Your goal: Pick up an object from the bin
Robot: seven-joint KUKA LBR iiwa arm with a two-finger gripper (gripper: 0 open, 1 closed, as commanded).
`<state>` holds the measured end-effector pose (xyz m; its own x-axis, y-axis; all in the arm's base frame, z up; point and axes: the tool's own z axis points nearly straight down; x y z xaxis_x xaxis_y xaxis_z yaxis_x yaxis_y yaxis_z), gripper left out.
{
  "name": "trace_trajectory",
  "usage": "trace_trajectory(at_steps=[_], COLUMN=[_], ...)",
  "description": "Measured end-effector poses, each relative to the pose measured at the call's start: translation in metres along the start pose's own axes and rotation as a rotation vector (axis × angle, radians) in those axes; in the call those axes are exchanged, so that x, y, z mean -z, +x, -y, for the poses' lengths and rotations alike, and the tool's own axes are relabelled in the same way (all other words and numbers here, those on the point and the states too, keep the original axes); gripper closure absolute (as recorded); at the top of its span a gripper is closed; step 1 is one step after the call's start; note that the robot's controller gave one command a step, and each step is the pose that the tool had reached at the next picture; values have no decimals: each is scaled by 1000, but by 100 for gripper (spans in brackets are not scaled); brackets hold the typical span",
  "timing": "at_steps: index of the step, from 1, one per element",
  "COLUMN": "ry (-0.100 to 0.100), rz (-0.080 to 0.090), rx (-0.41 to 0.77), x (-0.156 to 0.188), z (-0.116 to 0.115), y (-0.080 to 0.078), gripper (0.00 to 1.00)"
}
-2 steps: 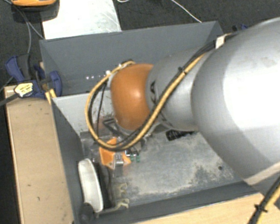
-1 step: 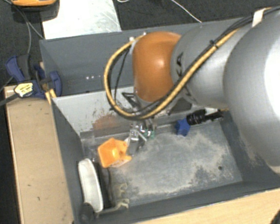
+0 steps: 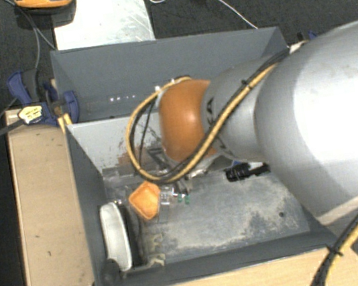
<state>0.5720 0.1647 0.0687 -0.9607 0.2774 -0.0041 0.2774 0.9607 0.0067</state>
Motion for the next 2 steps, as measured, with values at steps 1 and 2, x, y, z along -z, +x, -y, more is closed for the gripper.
trace_trajectory(at_steps=[1,2], ry=[1,-7], rz=[7,22], rx=[167,109], x=[12,9], z=[-20,-31], y=[42,55], gripper=[0,100])
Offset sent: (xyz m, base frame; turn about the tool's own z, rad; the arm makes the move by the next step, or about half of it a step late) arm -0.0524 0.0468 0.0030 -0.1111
